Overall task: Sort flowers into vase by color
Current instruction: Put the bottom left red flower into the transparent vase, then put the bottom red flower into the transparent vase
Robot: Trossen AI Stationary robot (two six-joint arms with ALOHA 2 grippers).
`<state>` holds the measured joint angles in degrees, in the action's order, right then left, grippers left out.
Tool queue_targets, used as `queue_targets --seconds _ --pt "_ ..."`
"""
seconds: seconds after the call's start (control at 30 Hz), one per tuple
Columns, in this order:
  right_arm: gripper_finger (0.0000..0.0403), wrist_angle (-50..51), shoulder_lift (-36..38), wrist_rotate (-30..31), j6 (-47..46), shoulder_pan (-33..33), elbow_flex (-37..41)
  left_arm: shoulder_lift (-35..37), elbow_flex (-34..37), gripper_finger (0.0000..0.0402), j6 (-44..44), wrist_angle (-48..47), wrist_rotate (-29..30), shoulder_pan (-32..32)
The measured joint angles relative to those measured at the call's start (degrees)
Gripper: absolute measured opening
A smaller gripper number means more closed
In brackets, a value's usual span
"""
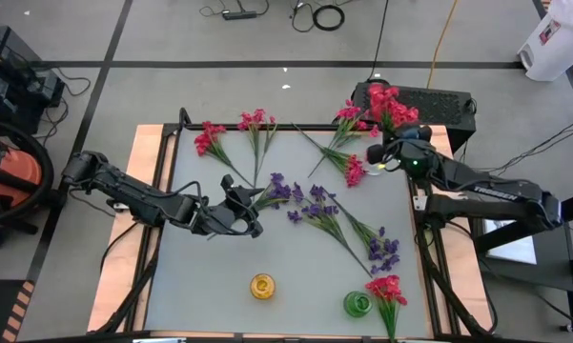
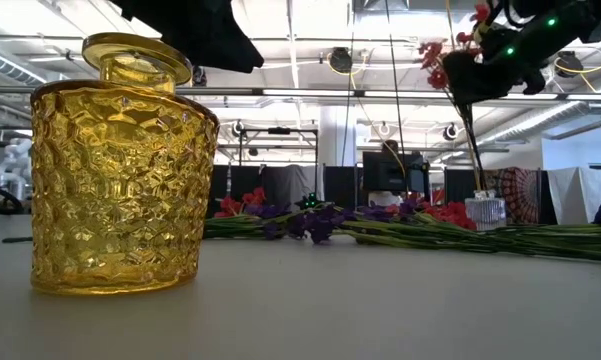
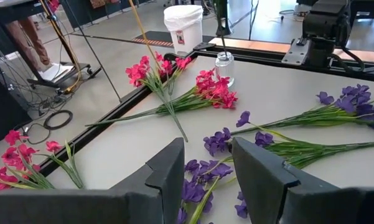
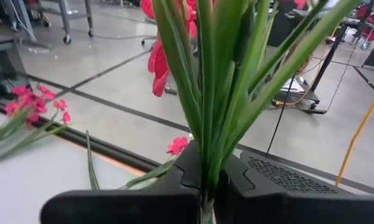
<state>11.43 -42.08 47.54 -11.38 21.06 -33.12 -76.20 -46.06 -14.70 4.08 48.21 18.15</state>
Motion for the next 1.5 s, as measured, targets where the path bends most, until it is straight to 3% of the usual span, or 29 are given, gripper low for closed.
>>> queue_targets --seconds 0.27,0.6,0.87,1.27,1.5 --pt "0.0024 -0.01 -2.79 0.03 0.02 -0.02 0.0 0.0 0.0 0.0144 0.0 -0.02 -0.02 0.0" --pt "0.0145 6.66 -1.19 -1.45 0.72 -0.02 0.0 0.0 0.0 0.0144 -0.03 -0.07 -1.06 0.0" --pt "0.022 11.86 4.85 -2.42 0.07 -0.2 0.0 0.0 0.0 0.0144 -0.04 -0.09 -1.25 0.0" --pt "0.0249 13.54 16.55 -24.27 -3.42 -0.22 0.0 0.0 0.0 0.0144 -0.11 -0.11 -1.32 0.0" --pt "0.0249 15.79 18.71 -41.21 -8.38 -0.22 0.0 -0.01 0.0 0.0144 -0.22 -0.11 -1.64 -0.01"
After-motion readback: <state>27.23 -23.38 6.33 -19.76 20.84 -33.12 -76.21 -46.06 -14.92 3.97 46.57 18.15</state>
